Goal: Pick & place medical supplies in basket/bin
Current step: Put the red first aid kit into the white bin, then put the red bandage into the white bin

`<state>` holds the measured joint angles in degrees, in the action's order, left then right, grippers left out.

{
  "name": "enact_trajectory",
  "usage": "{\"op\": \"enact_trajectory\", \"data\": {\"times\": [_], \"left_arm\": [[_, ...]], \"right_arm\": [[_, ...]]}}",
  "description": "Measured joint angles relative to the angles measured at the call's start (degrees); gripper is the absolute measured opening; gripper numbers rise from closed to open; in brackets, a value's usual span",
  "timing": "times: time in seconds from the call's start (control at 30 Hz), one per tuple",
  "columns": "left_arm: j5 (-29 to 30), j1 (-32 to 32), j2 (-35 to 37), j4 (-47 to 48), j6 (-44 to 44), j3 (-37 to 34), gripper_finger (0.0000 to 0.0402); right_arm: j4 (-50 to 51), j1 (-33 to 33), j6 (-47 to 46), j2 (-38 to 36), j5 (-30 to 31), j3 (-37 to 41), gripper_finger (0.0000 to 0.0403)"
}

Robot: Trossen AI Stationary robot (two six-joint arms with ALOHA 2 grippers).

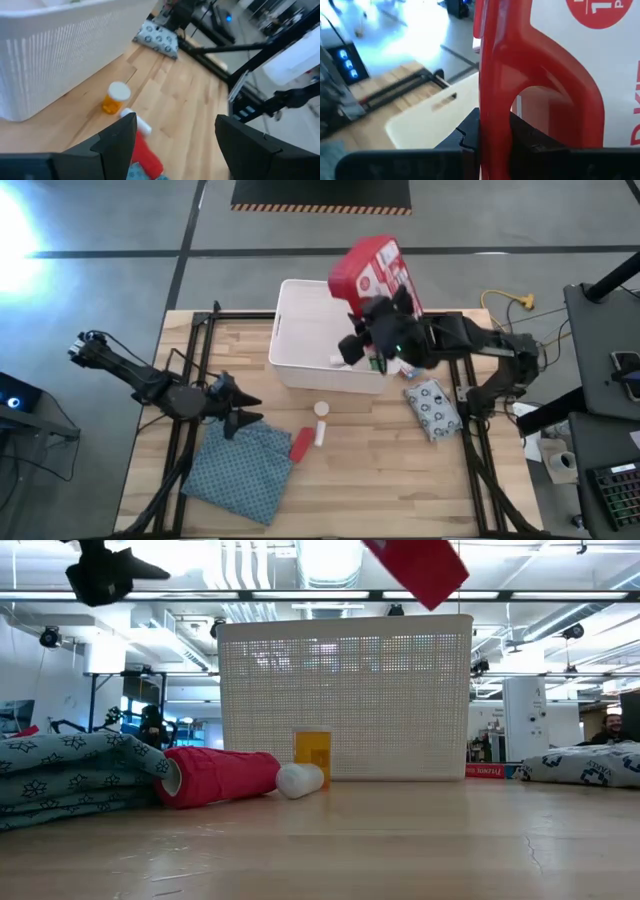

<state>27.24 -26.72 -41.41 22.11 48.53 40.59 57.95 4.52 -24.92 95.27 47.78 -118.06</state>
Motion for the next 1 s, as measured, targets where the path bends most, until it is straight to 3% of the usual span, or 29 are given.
{"op": "enact_trajectory", "data": {"times": [0.27,0.43,0.83,1.0], "left_arm": [[0.83,0.00,2.89,-0.04,-7.44,5.06,0.0249],[4.06,0.00,2.40,-0.05,-11.26,7.89,0.0249],[4.50,0.01,-1.53,0.02,-10.08,8.97,0.0249],[4.34,0.00,-4.73,0.12,-9.40,8.93,0.0249]], "right_arm": [[-3.11,-10.54,12.62,4.89,-14.80,0.07,0.0052],[-2.25,-14.60,17.83,8.41,-16.71,0.07,0.0061],[3.17,-14.68,16.53,11.75,-17.01,-0.09,0.0228],[9.14,-9.73,12.81,8.49,-20.97,-0.68,0.0266]]}}
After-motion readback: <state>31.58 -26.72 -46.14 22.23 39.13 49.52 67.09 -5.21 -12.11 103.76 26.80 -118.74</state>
